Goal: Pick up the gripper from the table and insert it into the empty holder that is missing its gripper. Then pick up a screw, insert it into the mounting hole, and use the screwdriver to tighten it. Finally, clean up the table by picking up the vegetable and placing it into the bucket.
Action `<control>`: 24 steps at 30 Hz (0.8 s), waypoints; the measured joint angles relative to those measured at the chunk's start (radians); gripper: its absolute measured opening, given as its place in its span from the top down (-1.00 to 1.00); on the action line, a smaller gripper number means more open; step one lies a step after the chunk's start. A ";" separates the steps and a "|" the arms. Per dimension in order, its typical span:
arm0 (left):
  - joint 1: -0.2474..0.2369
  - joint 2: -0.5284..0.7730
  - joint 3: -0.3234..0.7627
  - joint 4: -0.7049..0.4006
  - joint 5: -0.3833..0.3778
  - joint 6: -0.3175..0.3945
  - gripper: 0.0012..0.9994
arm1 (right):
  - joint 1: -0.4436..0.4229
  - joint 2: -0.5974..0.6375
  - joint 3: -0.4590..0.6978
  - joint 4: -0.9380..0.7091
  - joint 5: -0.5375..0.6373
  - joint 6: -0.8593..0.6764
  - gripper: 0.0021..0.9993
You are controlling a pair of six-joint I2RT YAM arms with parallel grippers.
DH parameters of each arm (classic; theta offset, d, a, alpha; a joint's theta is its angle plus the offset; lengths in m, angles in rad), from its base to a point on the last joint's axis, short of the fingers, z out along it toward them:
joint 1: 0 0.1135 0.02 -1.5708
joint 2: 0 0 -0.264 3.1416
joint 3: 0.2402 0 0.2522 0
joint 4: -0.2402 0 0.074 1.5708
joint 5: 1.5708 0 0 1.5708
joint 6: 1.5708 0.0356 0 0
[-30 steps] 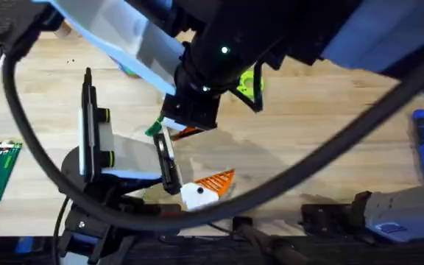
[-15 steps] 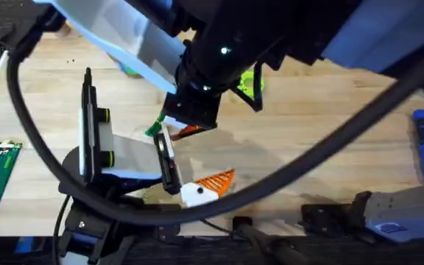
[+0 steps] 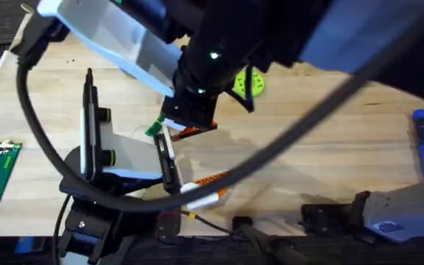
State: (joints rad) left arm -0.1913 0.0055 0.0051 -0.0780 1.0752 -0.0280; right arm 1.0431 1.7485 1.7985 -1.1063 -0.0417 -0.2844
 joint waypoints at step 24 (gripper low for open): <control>-0.001 0.001 0.000 -0.016 0.018 -0.027 -0.99 | 0.000 0.019 0.005 -0.025 -0.005 0.023 0.99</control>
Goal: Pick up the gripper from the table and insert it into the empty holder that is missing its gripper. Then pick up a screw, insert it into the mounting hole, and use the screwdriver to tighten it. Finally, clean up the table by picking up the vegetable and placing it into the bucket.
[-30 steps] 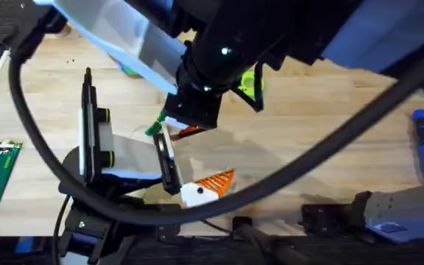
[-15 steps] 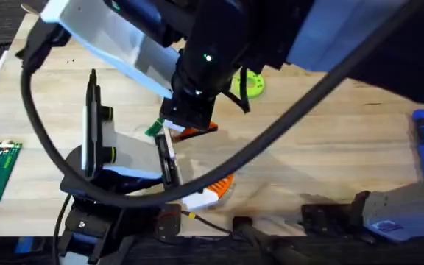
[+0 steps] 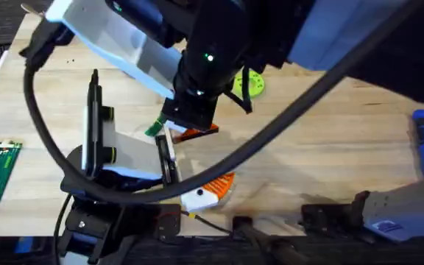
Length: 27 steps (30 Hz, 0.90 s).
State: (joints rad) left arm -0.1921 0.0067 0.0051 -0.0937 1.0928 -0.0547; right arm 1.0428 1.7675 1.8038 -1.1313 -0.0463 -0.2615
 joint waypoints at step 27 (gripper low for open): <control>0.000 0.000 0.000 0.014 0.002 0.006 -0.99 | 0.031 0.000 0.000 -0.036 -0.006 0.021 0.11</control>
State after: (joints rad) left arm -0.1921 0.0063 0.0051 -0.0799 1.0944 -0.0490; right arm 1.0740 1.7676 1.8038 -1.1677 -0.0521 -0.2405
